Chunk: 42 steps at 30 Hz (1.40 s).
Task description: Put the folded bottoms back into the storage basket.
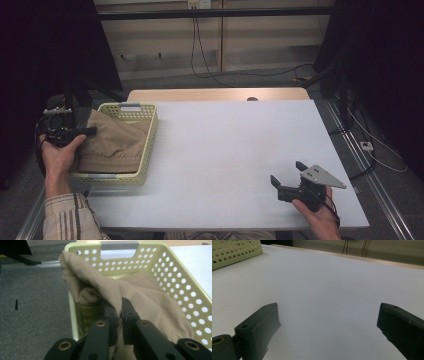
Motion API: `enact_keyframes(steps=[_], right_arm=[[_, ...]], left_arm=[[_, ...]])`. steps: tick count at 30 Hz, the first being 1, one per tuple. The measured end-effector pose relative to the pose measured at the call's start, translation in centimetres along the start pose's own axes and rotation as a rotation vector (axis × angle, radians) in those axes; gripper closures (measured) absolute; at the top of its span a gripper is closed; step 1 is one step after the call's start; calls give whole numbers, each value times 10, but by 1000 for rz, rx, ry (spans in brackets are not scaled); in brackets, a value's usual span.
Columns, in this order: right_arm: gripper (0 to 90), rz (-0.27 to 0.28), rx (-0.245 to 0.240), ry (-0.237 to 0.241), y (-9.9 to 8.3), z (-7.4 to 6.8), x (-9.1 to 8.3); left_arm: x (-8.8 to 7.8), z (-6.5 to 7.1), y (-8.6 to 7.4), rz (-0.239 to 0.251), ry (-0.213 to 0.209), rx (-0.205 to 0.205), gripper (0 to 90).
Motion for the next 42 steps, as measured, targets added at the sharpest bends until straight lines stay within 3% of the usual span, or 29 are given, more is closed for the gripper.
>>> enact_keyframes(steps=[6,13,25,26,31,34,39,42], right_arm=[[43,5,0,-6,1,2,-1],[42,3,0,-3,1,0,0],[42,2,-1,-1,0,0,0],[42,1,-1,0,0,0,0],[42,0,-1,0,0,0,0],[42,0,0,0,0,0,0],[42,0,1,1,0,0,0],[42,-1,-1,1,0,0,1]], left_arm=[[9,0,0,-7,22,-12,859],[22,3,2,-26,43,13,858],[32,-7,-10,-88,67,-16,853],[34,-7,-10,-79,72,-35,853],[34,-8,-13,-105,69,-12,849],[37,-7,-13,-105,87,-23,849],[39,-6,-14,-148,78,-10,849],[43,-3,-12,-131,83,-16,849]])
Point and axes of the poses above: each handheld gripper's, and its own axes: x roughly forward along the jaws, y roughly out of its top, z roughly to its right, the point moved 8 cm from there along x, roughly forward along the jaws, and after that the axes turned 7 degrees about x, right-handed, at the moved point
